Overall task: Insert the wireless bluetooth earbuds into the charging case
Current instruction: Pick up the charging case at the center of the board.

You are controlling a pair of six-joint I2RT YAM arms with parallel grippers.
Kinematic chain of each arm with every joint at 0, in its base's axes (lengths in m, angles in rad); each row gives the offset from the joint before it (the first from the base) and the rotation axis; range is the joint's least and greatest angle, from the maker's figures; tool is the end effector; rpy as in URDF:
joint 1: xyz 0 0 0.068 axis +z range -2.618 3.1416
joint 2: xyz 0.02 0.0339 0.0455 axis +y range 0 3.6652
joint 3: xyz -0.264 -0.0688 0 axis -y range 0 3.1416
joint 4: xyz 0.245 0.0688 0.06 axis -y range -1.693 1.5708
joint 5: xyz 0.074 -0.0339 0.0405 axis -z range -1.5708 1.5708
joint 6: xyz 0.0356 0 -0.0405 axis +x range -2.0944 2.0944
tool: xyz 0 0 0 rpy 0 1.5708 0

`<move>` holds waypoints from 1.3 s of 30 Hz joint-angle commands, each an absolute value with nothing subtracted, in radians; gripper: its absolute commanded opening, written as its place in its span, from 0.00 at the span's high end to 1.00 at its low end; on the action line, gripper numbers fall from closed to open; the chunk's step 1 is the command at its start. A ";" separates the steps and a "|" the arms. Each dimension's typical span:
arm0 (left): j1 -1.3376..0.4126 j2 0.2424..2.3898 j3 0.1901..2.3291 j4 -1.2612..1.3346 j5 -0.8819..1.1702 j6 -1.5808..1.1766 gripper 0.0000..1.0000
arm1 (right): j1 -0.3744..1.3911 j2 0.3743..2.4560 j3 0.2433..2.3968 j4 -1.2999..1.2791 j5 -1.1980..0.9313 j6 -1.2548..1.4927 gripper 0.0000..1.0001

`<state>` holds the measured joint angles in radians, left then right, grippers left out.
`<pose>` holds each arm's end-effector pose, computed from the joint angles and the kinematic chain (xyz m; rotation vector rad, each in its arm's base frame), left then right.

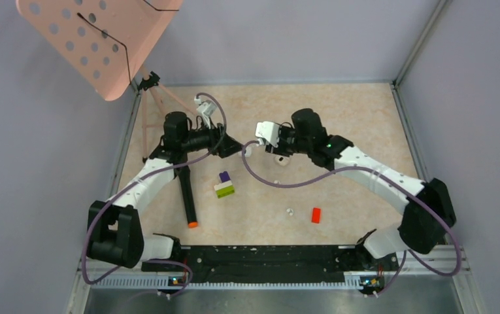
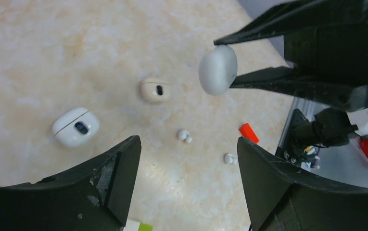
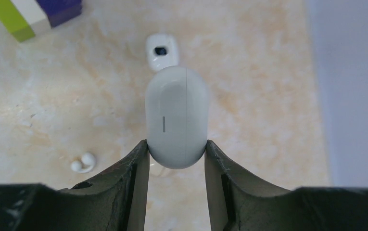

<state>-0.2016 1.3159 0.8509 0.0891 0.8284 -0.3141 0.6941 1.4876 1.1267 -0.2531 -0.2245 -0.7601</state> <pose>0.2794 -0.0839 0.2767 0.4614 1.9321 -1.1392 0.2542 0.2219 0.2836 -1.5378 1.5376 0.2074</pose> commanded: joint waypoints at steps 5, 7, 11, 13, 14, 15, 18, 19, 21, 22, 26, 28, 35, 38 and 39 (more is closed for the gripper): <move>-0.289 1.336 0.948 0.395 1.024 -0.263 0.21 | 0.702 1.306 1.102 -0.104 -0.226 -0.966 0.79; -0.296 1.354 0.976 0.398 1.036 -0.239 0.20 | 0.705 1.301 1.106 -0.088 -0.211 -0.994 0.79; -0.306 1.405 1.014 0.489 1.064 -0.314 0.20 | 0.709 1.305 1.107 -0.070 -0.208 -1.048 0.79; -0.320 1.429 1.044 0.484 1.052 -0.327 0.21 | 0.710 1.307 1.104 -0.052 -0.209 -1.054 0.79; -0.324 1.441 1.056 0.485 1.047 -0.340 0.21 | 0.712 1.306 1.104 -0.046 -0.211 -1.055 0.79; -0.327 1.454 1.065 0.498 1.050 -0.362 0.22 | 0.713 1.305 1.103 -0.036 -0.213 -1.055 0.79; -0.331 1.492 1.086 0.550 1.052 -0.434 0.25 | 0.720 1.298 1.092 -0.007 -0.217 -1.056 0.78; -0.331 1.502 1.091 0.563 1.055 -0.449 0.26 | 0.722 1.295 1.087 0.015 -0.218 -1.055 0.77; -0.334 1.516 1.105 0.574 1.056 -0.456 0.27 | 0.724 1.290 1.080 0.039 -0.222 -1.054 0.77; -0.337 1.523 1.112 0.574 1.057 -0.457 0.28 | 0.726 1.290 1.079 0.044 -0.224 -1.054 0.77; -0.347 1.562 1.140 0.608 1.083 -0.490 0.40 | 0.734 1.294 1.076 0.063 -0.224 -1.056 0.77; -0.348 1.578 1.150 0.623 1.103 -0.510 0.50 | 0.735 1.297 1.076 0.066 -0.224 -1.058 0.77; -0.345 1.612 1.162 0.658 1.147 -0.531 0.95 | 0.736 1.302 1.083 0.038 -0.197 -1.021 0.59; -0.342 1.614 1.157 0.675 1.151 -0.521 0.98 | 0.682 1.288 1.154 -0.128 -0.264 -0.905 0.34; -0.340 1.614 1.155 0.680 1.155 -0.511 0.98 | 0.641 1.282 1.195 -0.234 -0.357 -0.848 0.29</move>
